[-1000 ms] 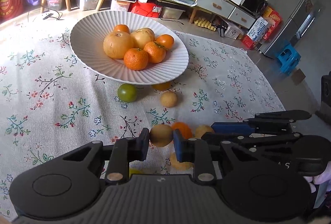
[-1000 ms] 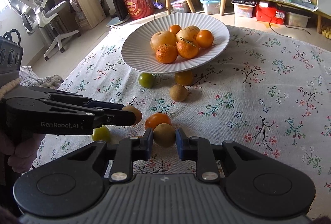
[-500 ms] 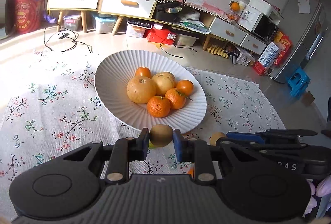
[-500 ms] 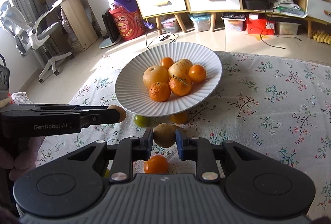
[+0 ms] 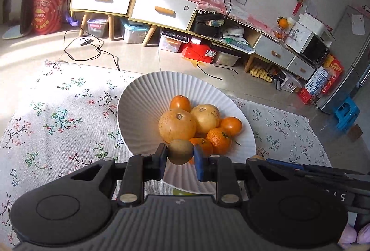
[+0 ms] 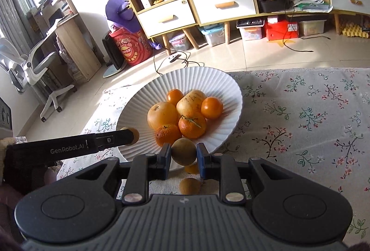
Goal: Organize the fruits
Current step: 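Carry the kiwi with the right tool while the left tool carries its kiwi over the bowl, then open the right tool over the bowl while the left tool releases its kiwi into it, then withdraw both tools from the bowl back toward the loose fruit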
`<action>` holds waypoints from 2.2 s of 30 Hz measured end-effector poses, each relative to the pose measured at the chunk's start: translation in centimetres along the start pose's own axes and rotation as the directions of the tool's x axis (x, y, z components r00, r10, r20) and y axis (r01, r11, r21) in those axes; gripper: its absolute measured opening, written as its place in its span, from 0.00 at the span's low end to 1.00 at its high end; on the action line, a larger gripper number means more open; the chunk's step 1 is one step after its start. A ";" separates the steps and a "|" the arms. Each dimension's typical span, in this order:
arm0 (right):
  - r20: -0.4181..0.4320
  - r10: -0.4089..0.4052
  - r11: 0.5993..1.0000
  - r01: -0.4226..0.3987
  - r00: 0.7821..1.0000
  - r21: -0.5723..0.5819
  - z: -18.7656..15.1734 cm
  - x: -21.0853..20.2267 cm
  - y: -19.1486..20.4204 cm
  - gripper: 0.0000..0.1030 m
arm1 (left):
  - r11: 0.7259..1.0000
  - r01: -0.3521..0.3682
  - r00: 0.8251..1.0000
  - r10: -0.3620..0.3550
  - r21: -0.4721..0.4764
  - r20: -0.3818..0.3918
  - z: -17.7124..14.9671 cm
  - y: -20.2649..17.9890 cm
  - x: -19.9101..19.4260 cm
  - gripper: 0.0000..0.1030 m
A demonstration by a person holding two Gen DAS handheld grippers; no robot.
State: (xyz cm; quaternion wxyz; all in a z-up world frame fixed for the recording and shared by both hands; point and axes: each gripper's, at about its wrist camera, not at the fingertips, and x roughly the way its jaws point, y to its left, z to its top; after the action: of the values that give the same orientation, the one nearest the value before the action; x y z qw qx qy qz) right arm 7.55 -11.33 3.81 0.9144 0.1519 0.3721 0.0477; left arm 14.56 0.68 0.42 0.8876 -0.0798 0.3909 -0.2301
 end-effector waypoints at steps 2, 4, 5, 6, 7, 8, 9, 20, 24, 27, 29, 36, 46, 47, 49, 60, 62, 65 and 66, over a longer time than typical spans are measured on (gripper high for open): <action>0.006 -0.003 1.000 0.003 1.000 -0.005 0.1 0.1 0.1 0.21 | 1.000 -0.001 1.000 0.001 -0.005 -0.001 0.2 -0.1 0.3 0.11; 0.012 -0.005 1.000 0.005 1.000 -0.001 0.2 0.2 0.0 0.21 | 1.000 -0.007 1.000 0.007 -0.007 -0.002 0.2 -0.1 0.5 0.11; 0.015 -0.003 1.000 0.003 1.000 0.005 0.3 0.2 -0.1 0.21 | 1.000 -0.011 1.000 0.011 -0.012 -0.003 0.1 0.0 0.6 0.11; 0.016 -0.002 1.000 0.002 1.000 0.010 0.4 0.3 -0.1 0.21 | 1.000 -0.013 1.000 0.013 -0.016 -0.004 0.1 0.1 0.6 0.11; 0.017 -0.003 1.000 0.002 1.000 0.012 0.4 0.4 -0.2 0.21 | 1.000 -0.015 1.000 0.015 -0.017 -0.005 0.1 0.1 0.7 0.11; 0.019 -0.004 1.000 0.004 1.000 0.015 0.4 0.5 -0.2 0.21 | 1.000 -0.017 1.000 0.017 -0.017 -0.004 0.1 0.1 0.7 0.11; 0.020 -0.005 1.000 0.004 1.000 0.018 0.4 0.6 -0.2 0.21 | 1.000 -0.017 1.000 0.017 -0.017 -0.004 0.0 0.1 0.8 0.11; -0.005 -0.018 1.000 0.018 1.000 0.017 0.2 1.7 -0.3 0.21 | 1.000 -0.023 1.000 0.023 -0.018 -0.015 0.0 0.1 1.5 0.11; -0.009 -0.021 1.000 0.021 1.000 0.020 0.2 1.8 -0.2 0.21 | 0.999 -0.027 0.999 0.027 -0.017 -0.018 0.0 0.1 1.6 0.11; -0.012 -0.023 1.000 0.024 1.000 0.019 0.1 1.8 -0.2 0.21 | 1.000 -0.026 0.999 0.025 -0.016 -0.020 0.1 0.2 1.6 0.12; -0.015 -0.020 0.999 0.020 1.000 0.025 0.2 1.7 -0.2 0.24 | 1.000 -0.026 1.000 0.026 -0.012 -0.017 0.1 0.1 1.6 0.13; -0.008 -0.023 0.999 0.024 1.000 0.030 0.4 1.4 -0.3 0.27 | 0.999 -0.035 0.999 0.035 0.009 -0.015 0.1 -0.1 1.3 0.22; -0.004 -0.024 1.000 0.024 1.000 0.017 0.0 -0.1 -0.7 0.34 | 0.994 -0.041 0.999 0.041 0.100 0.000 -0.5 -0.5 -0.8 0.42; -0.003 -0.024 1.000 0.024 1.000 0.016 0.0 -0.2 -0.7 0.35 | 0.994 -0.041 0.999 0.041 0.105 -0.002 -0.6 -0.5 -0.9 0.43; -0.004 -0.023 1.000 0.023 1.000 0.012 -0.2 -0.5 -0.7 0.37 | 0.992 -0.040 0.999 0.041 0.121 -0.005 -0.8 -0.6 -1.2 0.47; -0.008 -0.030 0.999 0.030 1.000 -0.042 -1.5 -2.0 -0.7 0.52 | 0.979 -0.047 0.998 0.054 0.201 -0.029 -2.9 -0.6 -3.2 0.66; -0.009 -0.027 0.998 0.026 1.000 -0.049 -1.7 -2.3 -0.8 0.56 | 0.976 -0.049 0.998 0.056 0.214 -0.028 -3.2 -0.7 -3.6 0.70; -0.006 -0.022 0.998 0.022 1.000 -0.057 -2.1 -2.8 -0.8 0.65 | 0.974 -0.045 0.998 0.052 0.223 -0.028 -3.7 -0.7 -4.2 0.77; -0.005 -0.022 0.998 0.021 1.000 -0.059 -2.2 -2.9 -0.8 0.66 | 0.973 -0.044 0.998 0.052 0.227 -0.026 -3.8 -0.6 -4.4 0.79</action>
State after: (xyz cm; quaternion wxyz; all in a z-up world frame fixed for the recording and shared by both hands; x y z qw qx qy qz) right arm 3.92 -12.13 3.94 0.9179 0.1209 0.3747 0.0492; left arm 8.93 2.37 0.91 0.8899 0.0347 0.3781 -0.2528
